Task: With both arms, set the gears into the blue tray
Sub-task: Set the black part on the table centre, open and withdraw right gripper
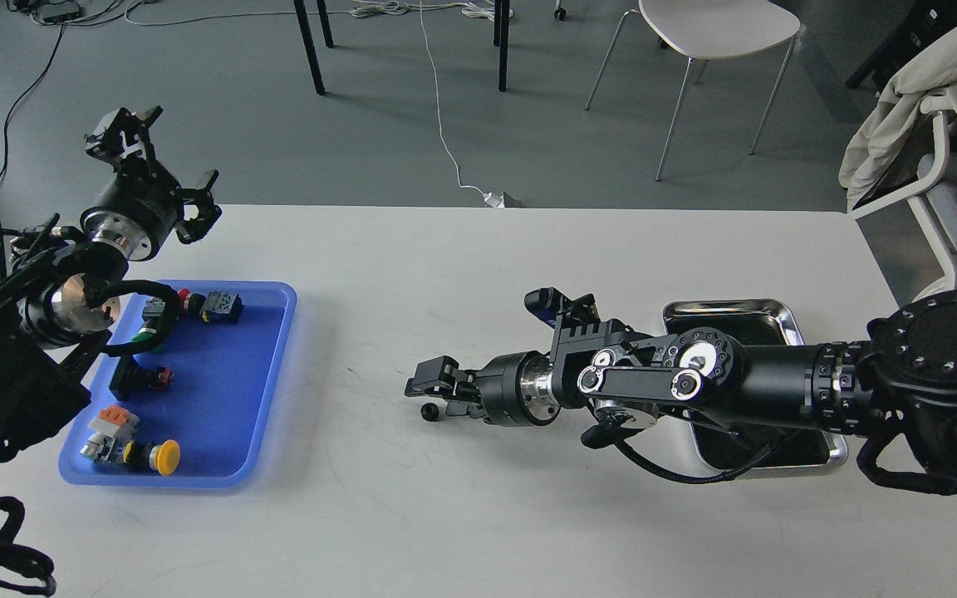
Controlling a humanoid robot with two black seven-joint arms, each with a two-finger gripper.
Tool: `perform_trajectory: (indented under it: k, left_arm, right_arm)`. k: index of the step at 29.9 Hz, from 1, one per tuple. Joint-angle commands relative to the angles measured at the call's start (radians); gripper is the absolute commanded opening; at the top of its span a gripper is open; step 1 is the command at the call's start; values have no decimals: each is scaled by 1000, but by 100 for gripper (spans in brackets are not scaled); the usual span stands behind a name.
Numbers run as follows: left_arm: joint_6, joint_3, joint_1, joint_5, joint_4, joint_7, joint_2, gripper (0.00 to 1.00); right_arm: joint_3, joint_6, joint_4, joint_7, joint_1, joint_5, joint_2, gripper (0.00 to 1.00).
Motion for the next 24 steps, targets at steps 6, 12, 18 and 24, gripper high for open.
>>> perform_trajectory:
  k: [6,12,18,24]
  left_arm:
    - [3,7,-2,0,0,0,1,98]
    - [5,13,-2,8,0,2,1,98]
    - [11,15,-8,13,0,3,-3,98]
    - [14,17,-18,19,-2,6,-5,98]
  right_arm:
    - [119,19,-66,1,86,12,0,94]
    - [198,66,-60,6,143,15,0,94]
    - [297,77,-23,10,127,18,-210,95]
    - [510,93,-14,25,32,20,-492,95]
